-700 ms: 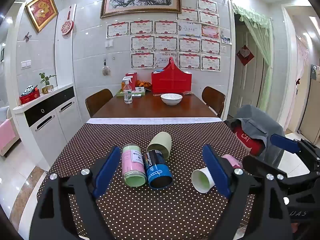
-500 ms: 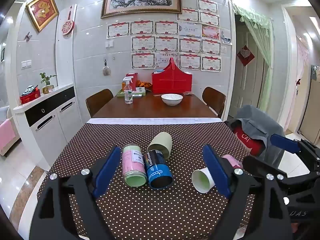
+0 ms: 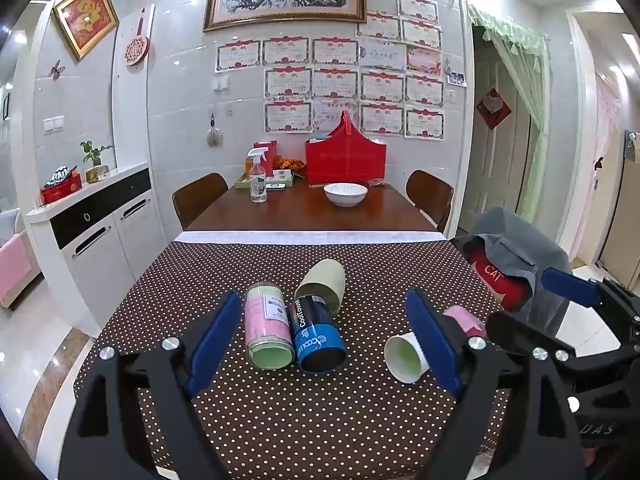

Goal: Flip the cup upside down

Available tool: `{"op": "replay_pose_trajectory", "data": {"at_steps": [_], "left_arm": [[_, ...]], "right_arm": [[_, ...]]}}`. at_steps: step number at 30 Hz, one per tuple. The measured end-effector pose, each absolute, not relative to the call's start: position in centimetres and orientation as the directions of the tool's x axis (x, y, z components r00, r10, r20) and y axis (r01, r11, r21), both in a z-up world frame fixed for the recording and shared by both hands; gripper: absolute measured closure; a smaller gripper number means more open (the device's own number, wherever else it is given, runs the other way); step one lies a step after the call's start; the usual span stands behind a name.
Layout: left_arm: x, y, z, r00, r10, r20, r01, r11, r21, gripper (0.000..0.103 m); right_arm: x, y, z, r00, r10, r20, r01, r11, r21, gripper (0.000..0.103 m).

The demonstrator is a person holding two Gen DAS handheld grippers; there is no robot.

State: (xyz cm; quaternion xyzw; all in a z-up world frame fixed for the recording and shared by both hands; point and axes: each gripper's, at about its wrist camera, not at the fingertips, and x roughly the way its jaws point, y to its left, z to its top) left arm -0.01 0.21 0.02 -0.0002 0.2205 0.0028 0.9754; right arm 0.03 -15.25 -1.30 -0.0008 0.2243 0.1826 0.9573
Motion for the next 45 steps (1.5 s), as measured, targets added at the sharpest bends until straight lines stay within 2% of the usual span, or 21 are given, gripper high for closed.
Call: {"op": "replay_pose_trajectory", "data": {"at_steps": [45], "left_arm": [[0.43, -0.13, -0.52, 0.9, -0.003, -0.437, 0.0, 1.0, -0.006, 0.02]], "right_arm": [[0.05, -15.75, -1.24, 0.835, 0.332, -0.439, -0.337, 0.939, 0.069, 0.011]]}}
